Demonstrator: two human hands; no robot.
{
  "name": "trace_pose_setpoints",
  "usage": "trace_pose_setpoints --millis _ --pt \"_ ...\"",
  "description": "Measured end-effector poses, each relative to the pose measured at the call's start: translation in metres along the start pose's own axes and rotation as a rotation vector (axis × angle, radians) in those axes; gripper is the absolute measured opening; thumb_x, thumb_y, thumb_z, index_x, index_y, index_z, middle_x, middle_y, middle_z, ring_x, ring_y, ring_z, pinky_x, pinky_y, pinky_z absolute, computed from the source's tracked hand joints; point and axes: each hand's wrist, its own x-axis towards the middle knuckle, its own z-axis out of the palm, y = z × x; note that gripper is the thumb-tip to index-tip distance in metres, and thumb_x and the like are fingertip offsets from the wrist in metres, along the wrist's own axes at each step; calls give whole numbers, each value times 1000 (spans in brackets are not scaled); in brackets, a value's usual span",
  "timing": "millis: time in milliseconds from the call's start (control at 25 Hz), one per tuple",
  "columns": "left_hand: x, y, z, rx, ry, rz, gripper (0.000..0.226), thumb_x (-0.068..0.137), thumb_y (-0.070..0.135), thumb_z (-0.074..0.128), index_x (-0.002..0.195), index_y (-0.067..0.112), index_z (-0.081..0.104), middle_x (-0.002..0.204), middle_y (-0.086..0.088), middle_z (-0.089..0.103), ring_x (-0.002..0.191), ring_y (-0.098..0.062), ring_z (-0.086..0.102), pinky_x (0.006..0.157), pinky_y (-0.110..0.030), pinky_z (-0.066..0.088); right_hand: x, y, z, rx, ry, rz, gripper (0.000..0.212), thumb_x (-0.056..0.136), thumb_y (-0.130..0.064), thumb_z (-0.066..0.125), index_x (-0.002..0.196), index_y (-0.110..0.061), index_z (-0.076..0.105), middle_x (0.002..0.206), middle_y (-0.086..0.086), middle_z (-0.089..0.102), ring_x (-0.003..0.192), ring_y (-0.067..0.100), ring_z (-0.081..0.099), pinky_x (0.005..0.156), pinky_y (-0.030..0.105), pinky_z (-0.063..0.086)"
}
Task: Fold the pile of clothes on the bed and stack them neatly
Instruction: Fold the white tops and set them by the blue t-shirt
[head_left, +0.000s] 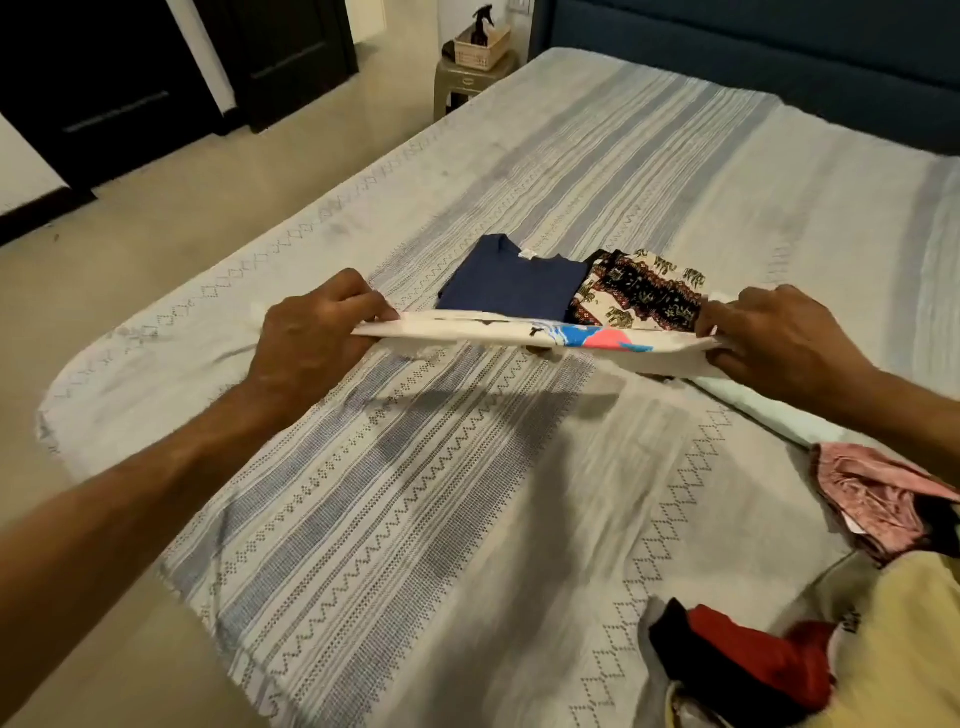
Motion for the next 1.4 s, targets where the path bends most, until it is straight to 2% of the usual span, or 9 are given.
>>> trace_pose_setpoints --millis 160,320,520,760,880,1000,1120,1240,1400 --pt "-72 28 16 175 -42 260 18 90 14 76 109 13 77 99 -3 71 49 -20 56 43 -30 51 -65 -25 43 -215 -11 -180 22 80 -11 73 100 -9 64 79 11 62 73 33 59 68 43 36" --pt "-205 51 108 177 -277 327 19 83 12 66 101 16 70 90 -4 67 55 -19 60 48 -29 46 -171 -56 165 -213 -160 -320 33 78 -13 70 111 -11 66 89 10 60 82 33 54 74 46 37" --pt "-333 88 177 97 -415 114 17 82 16 56 98 20 61 85 -1 64 55 -21 60 49 -30 41 -256 -99 246 -88 -310 -241 28 85 -29 44 105 -16 59 86 7 64 77 31 58 71 45 30" --pt "-323 99 159 85 -402 -40 9 84 23 55 90 23 63 81 6 56 57 -20 59 54 -31 37 -245 -93 212 66 -521 -141 25 80 -36 52 105 -30 51 89 -3 60 78 22 61 69 40 36" --pt "-316 103 145 -11 -373 -293 24 86 41 71 106 28 68 100 10 62 90 -19 61 75 -38 42 -250 -92 208 216 -578 291 27 86 -53 45 101 -32 55 100 -5 56 96 23 57 74 39 39" --pt "-311 91 132 -80 -231 -967 60 84 50 81 133 25 57 129 0 53 120 -25 51 98 -48 44 -246 -91 207 258 -413 700 28 94 -37 66 113 -17 61 110 10 60 102 36 55 84 49 47" --pt "-309 72 127 -305 -180 -1425 80 75 57 86 133 15 50 123 -5 56 114 -31 59 92 -41 50 -205 -118 209 206 -296 602 40 87 -21 77 121 -12 60 118 19 59 104 41 55 86 55 49" --pt "-299 65 126 -473 -259 -1543 72 72 47 93 120 16 51 106 4 63 90 -18 63 71 -29 51 -128 -167 207 483 -348 375 43 91 -25 72 130 -16 56 131 8 52 99 25 59 79 42 52" --pt "-309 56 133 -520 -239 -1570 43 73 39 93 106 21 73 95 8 75 86 -16 71 77 -35 59 11 -253 232 747 -468 137 69 88 -27 79 148 -18 45 147 4 45 112 20 62 84 31 49"
